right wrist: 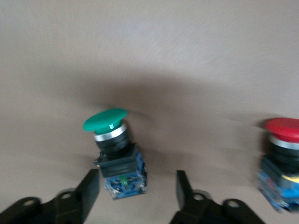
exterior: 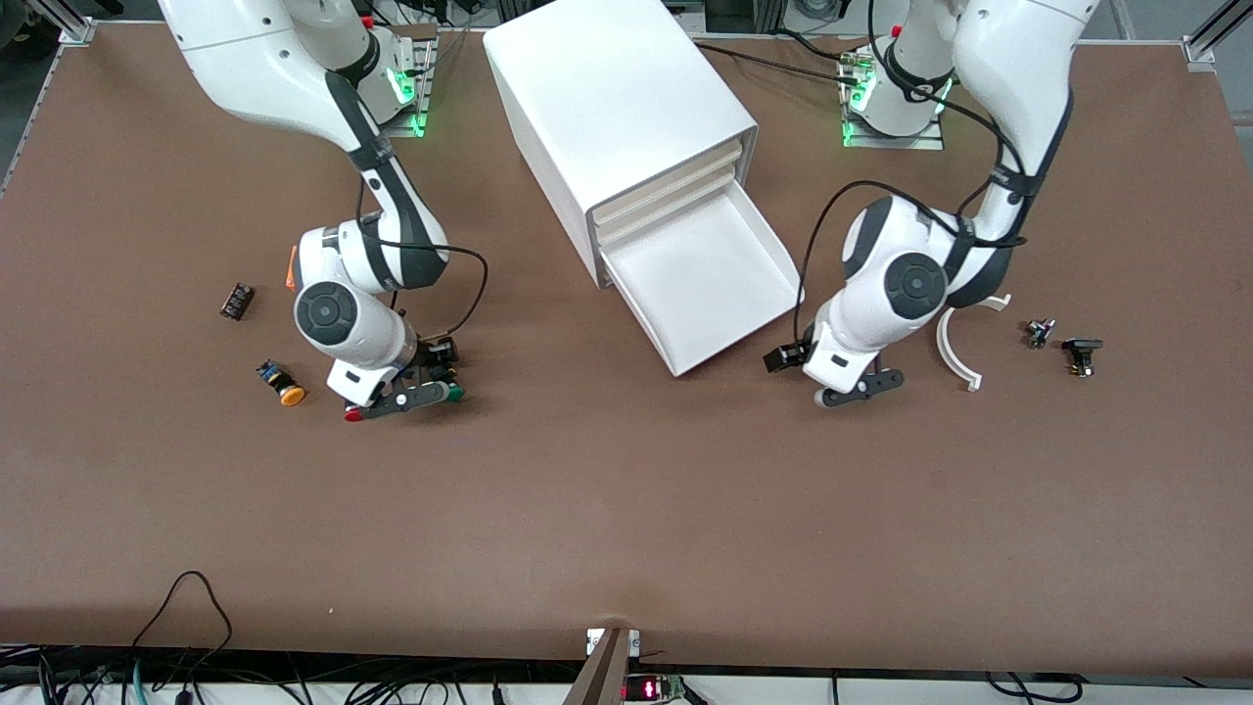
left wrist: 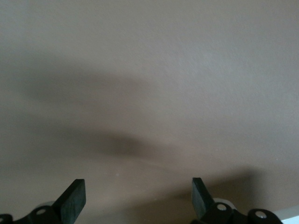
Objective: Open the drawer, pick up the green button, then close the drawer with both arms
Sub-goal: 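Set the green button beside the red button while the left gripper reaches the drawer, then push the drawer closed with the left gripper while the right gripper withdraws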
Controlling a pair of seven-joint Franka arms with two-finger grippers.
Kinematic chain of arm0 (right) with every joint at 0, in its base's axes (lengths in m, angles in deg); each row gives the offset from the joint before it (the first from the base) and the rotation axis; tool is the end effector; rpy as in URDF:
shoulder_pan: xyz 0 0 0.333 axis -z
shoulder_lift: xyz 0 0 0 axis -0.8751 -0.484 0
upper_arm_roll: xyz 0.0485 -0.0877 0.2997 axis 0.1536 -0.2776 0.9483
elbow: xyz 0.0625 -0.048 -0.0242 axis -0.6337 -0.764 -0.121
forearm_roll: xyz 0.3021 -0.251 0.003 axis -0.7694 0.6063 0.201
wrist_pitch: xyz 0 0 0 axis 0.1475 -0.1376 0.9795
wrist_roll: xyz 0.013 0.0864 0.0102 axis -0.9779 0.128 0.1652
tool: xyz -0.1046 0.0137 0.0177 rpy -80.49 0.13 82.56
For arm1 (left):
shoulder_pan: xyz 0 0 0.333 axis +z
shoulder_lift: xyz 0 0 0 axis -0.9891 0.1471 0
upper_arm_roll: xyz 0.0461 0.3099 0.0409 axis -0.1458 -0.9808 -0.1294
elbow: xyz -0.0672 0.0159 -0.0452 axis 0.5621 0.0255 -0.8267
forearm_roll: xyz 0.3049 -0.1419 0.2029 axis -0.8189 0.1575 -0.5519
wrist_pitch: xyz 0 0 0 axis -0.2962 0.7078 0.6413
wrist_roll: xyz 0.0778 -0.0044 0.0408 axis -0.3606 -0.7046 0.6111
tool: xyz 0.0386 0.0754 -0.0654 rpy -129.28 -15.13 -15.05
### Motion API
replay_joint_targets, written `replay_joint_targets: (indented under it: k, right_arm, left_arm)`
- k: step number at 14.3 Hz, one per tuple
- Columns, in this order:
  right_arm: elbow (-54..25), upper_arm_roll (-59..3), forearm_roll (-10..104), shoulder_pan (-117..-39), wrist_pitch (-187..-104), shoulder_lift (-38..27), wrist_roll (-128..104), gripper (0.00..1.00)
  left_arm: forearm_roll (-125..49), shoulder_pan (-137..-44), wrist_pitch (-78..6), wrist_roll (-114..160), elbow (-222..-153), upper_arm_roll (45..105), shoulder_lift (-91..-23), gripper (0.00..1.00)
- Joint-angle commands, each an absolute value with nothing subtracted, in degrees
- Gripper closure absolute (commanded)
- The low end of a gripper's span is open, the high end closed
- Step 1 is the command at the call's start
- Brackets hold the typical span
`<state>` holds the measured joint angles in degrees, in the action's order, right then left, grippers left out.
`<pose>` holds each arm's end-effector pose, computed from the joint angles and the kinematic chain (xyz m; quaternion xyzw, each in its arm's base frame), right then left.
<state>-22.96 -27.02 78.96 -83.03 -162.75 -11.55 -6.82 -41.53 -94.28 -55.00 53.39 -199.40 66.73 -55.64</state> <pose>0.5982 0.1917 0.2244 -0.9912 -0.1251 0.0440 0.0034 0.5699 -0.2384 0.2389 0.9834 0.1646 -0.0516 0.0562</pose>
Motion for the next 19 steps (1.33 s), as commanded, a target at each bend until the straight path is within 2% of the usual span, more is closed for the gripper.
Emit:
replay_joint_targets:
  k: [1,4,5,7,9,14,19]
  right_arm:
    - [-20.0,-27.4,78.1,-82.5,-155.0,-6.9,-3.4,0.0]
    - [-15.1,-27.7,78.1,-82.1,-146.2,-5.4,3.3,0.0]
    - [-10.8,-27.8,78.1,-81.9,-139.3,-4.6,6.1,0.0]
    - [-5.3,-27.8,78.3,-80.2,-132.0,-3.7,7.5,0.0]
    - [-2.3,-27.7,78.6,-76.4,-130.2,-2.0,6.8,0.0]
    - [-0.8,-27.3,78.8,-67.6,-130.1,2.0,7.2,0.0]
    - [-0.5,-25.0,88.4,-66.9,-122.4,7.2,7.6,0.0]
  left_arm:
    - [-40.6,-96.5,-56.7,54.8,-200.7,66.3,-55.1,0.0]
    - [-40.6,-97.1,-58.0,55.1,-202.8,67.8,-55.5,0.0]
    - [-40.5,-97.2,-58.0,55.1,-203.6,68.3,-55.5,0.0]
    - [-38.7,-97.1,-57.8,55.2,-205.3,70.3,-56.2,0.0]
    - [-35.0,-97.1,-57.4,55.2,-207.6,73.5,-57.3,0.0]
    - [-34.6,-97.1,-56.4,55.8,-211.0,80.8,-58.5,0.0]
    - [-34.6,-96.9,-54.6,55.8,-212.3,85.4,-60.4,0.0]
